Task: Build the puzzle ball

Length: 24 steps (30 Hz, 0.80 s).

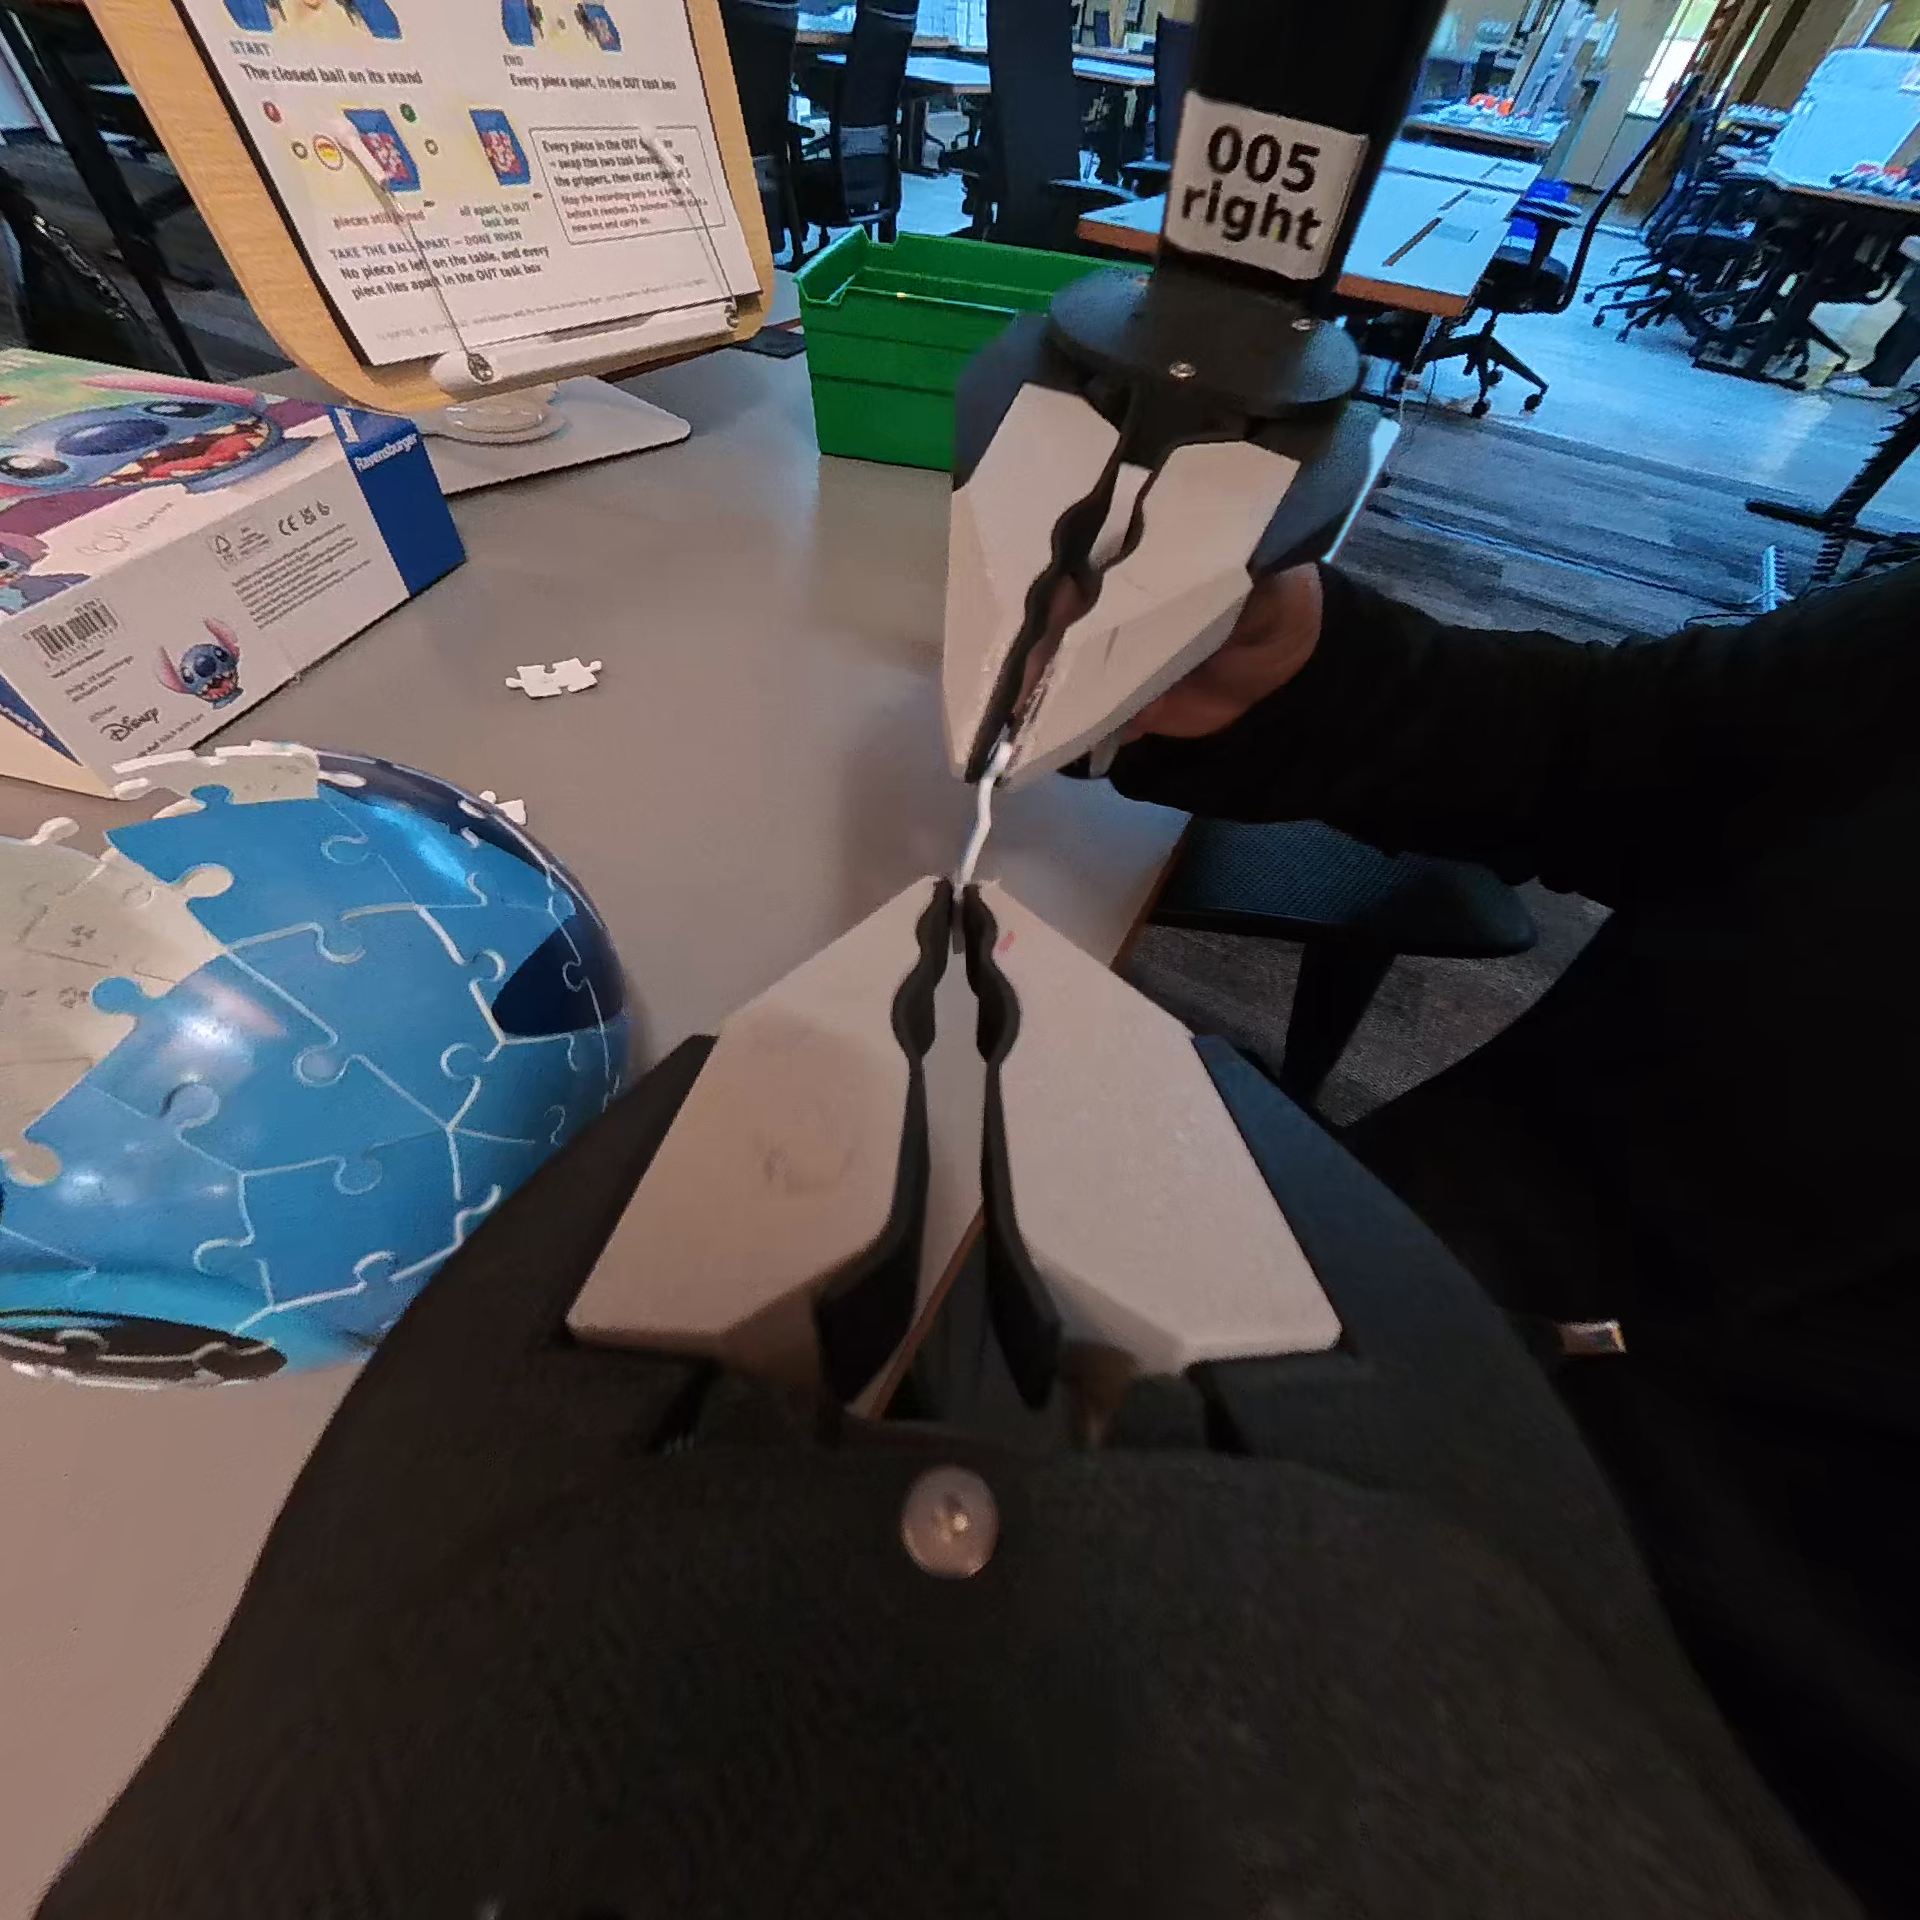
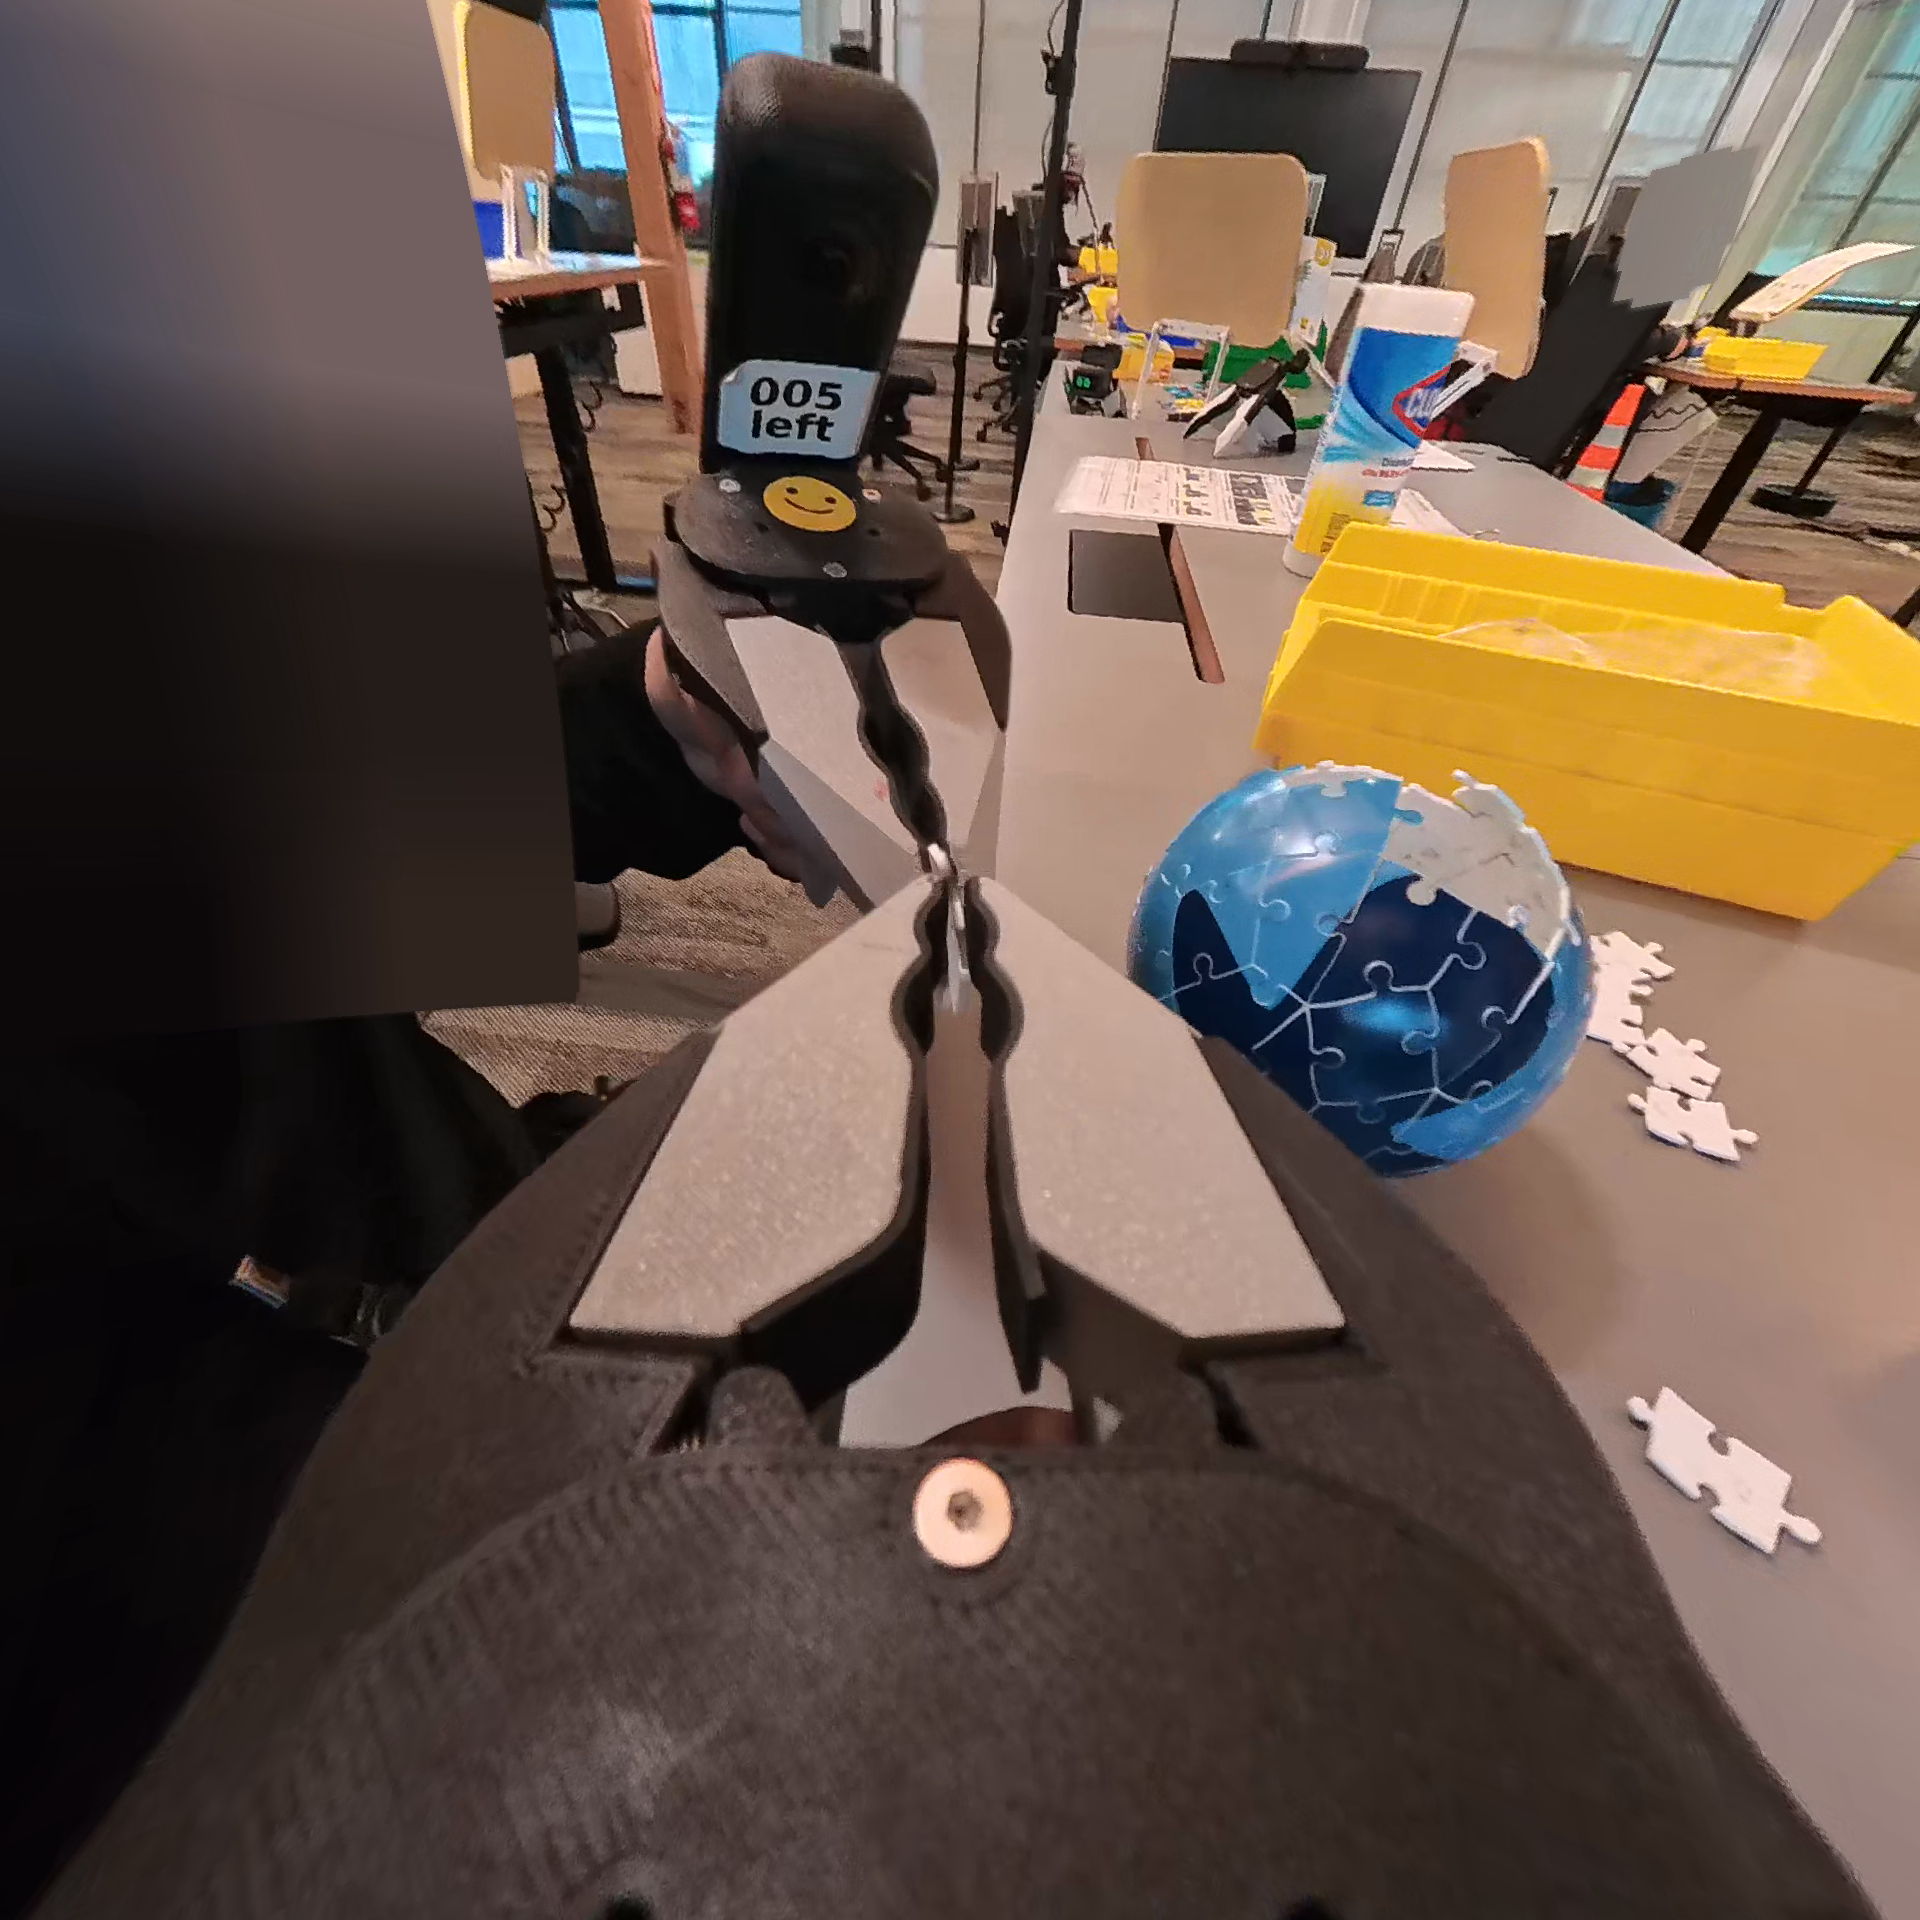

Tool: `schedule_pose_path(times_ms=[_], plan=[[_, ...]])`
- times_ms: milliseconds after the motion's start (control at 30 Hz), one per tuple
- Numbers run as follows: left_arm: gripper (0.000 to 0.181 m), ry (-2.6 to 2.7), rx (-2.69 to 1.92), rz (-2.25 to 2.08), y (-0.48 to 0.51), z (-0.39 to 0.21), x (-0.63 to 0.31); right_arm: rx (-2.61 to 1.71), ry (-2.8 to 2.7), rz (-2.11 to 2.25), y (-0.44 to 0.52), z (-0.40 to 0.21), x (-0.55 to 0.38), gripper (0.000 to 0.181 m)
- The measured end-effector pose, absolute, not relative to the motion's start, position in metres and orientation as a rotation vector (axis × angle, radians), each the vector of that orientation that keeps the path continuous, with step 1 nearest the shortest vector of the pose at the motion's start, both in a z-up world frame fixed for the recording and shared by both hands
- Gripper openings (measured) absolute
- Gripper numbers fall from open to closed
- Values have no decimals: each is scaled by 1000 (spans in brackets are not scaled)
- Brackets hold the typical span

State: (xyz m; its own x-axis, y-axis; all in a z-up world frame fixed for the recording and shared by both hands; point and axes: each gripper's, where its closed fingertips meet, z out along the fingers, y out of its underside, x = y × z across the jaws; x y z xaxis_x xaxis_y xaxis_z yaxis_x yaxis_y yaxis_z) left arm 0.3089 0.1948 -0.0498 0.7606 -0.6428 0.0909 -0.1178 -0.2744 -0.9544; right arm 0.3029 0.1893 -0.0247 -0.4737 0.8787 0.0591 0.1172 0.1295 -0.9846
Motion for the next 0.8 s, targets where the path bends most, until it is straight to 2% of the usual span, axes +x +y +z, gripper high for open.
schedule_pose_path(times_ms=[233,400,600,733,800], plan=[[1,569,-1745,-571,184,-31,315,-920,-1704,1309,181,-9,311,0],[20,548,-1733,-491,176,-18,308,-917,-1642,1320,181,11,317,0],[31,473,-1742,-367,164,-11,268,-962,-1594,1222,213,26,312,0],[54,351,-1804,-290,158,-36,220,-1002,-1591,1152,252,33,298,0],[59,310,-1809,-242,157,-53,198,-1030,-1623,1106,273,27,284,0]])
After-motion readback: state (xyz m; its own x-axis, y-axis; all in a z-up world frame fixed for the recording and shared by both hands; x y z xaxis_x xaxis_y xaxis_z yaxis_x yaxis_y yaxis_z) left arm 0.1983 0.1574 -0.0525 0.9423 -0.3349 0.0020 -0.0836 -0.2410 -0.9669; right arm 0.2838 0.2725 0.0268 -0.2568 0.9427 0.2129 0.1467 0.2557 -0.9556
